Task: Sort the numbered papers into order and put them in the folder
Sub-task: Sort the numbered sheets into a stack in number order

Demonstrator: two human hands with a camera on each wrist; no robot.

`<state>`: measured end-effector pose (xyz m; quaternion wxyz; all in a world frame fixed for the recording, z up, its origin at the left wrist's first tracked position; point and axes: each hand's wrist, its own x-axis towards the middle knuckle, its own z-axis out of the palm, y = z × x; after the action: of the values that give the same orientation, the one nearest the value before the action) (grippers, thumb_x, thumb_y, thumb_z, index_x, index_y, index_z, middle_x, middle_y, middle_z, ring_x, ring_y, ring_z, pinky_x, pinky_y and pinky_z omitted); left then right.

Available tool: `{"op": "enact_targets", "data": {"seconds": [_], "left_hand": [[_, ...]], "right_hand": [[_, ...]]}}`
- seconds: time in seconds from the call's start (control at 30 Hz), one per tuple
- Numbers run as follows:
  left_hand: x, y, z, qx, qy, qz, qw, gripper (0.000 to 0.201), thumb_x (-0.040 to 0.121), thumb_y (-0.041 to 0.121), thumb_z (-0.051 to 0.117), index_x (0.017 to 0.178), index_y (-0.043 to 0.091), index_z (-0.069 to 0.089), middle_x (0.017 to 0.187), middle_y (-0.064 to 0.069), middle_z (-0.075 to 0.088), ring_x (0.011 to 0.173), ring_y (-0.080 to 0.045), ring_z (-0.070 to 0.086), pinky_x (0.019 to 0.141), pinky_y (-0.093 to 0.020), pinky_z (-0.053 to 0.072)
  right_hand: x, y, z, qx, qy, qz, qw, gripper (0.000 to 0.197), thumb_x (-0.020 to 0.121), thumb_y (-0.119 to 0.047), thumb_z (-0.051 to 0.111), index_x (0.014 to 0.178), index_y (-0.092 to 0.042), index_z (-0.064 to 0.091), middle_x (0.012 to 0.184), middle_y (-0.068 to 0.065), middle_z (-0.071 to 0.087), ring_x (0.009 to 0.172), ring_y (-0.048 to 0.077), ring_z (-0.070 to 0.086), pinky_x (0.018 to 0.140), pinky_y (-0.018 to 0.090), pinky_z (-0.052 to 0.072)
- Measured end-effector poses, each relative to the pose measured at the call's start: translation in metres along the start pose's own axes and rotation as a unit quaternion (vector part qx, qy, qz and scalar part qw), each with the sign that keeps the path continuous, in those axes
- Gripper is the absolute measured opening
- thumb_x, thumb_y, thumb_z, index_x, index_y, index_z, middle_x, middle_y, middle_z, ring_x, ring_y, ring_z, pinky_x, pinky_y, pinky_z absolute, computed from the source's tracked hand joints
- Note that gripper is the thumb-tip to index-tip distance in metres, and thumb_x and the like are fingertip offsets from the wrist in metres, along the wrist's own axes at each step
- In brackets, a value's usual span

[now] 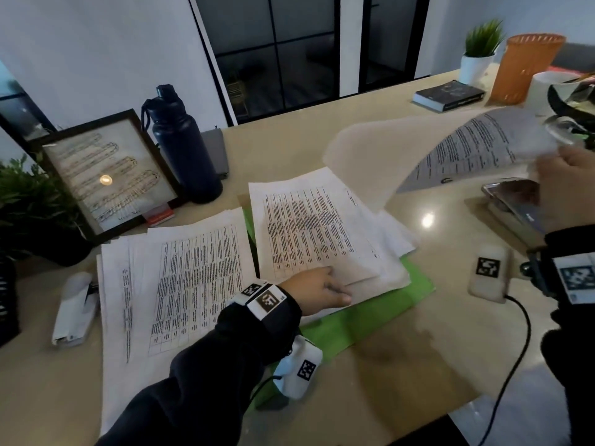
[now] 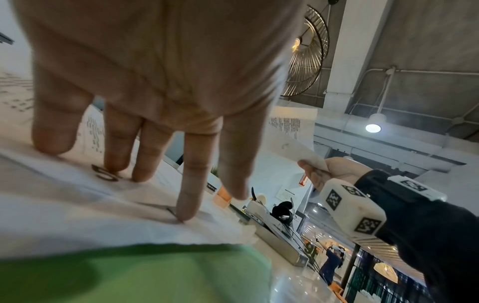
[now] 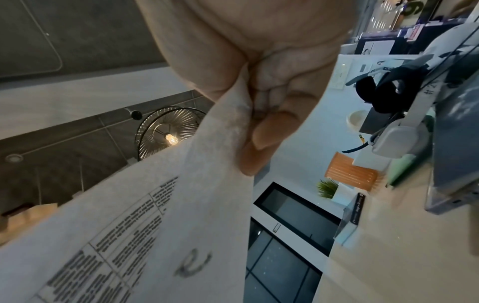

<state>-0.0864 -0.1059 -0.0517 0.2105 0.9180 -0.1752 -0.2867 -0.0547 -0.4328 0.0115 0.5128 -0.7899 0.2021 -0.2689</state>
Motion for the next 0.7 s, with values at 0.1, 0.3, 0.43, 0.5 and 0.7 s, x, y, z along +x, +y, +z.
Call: {"op": "enact_targets", "data": {"seconds": [0.1,0.3,0.43,0.5,0.7], "left_hand": [[0.002,0.001,0.003,0.006,0.031,0.012,0.999,0.034,0.086,0.036,0.062,0.118,0.024,0.065,0.154,-0.006,0.025,0.142,-0.019,0.024,0.112,-0.03,0.02],[0.005,0.017,0.017,0.207,-0.001,-0.004,0.978,0.051,0.086,0.048,0.057,0.133,0.029,0.049,0.155,-0.012,0.016,0.142,-0.033,0.013,0.113,-0.049,0.025],[0.013,0.01,0.022,0.239,-0.004,-0.058,0.969,0.075,0.084,0.054,0.057,0.144,0.018,0.031,0.154,-0.012,0.014,0.142,-0.035,0.009,0.111,-0.051,0.028],[0.015,0.008,0.018,0.245,0.009,-0.066,0.967,0.081,0.082,0.056,0.059,0.145,0.016,0.026,0.153,-0.015,0.014,0.141,-0.035,0.011,0.113,-0.047,0.025],[0.03,0.01,0.011,0.27,0.037,-0.09,0.958,0.069,0.082,0.057,0.057,0.129,0.009,0.044,0.139,-0.018,0.036,0.119,-0.036,0.045,0.092,-0.04,0.043]], "right_hand": [[-0.012,-0.015,0.008,0.106,-0.016,0.092,0.99,0.021,0.086,-0.011,0.039,0.077,-0.016,0.058,0.073,0.013,0.058,0.05,0.02,0.069,0.038,0.027,0.051],[-0.041,0.01,0.051,0.004,-0.205,0.233,0.951,0.029,0.095,0.0,0.028,0.073,-0.008,0.046,0.056,0.011,0.062,0.031,0.01,0.057,0.033,0.017,0.045],[-0.056,0.028,0.065,-0.055,-0.259,0.279,0.923,0.023,0.095,0.001,0.032,0.082,0.002,0.051,0.054,0.016,0.064,0.046,0.024,0.063,0.047,0.032,0.055],[-0.057,0.032,0.067,-0.05,-0.252,0.297,0.92,0.017,0.096,0.001,0.034,0.086,0.003,0.048,0.068,0.019,0.059,0.058,0.029,0.059,0.061,0.04,0.057],[-0.052,0.045,0.062,-0.011,-0.214,0.342,0.915,0.025,0.093,-0.001,0.028,0.079,0.001,0.049,0.069,0.021,0.056,0.055,0.029,0.053,0.038,0.027,0.048]]}}
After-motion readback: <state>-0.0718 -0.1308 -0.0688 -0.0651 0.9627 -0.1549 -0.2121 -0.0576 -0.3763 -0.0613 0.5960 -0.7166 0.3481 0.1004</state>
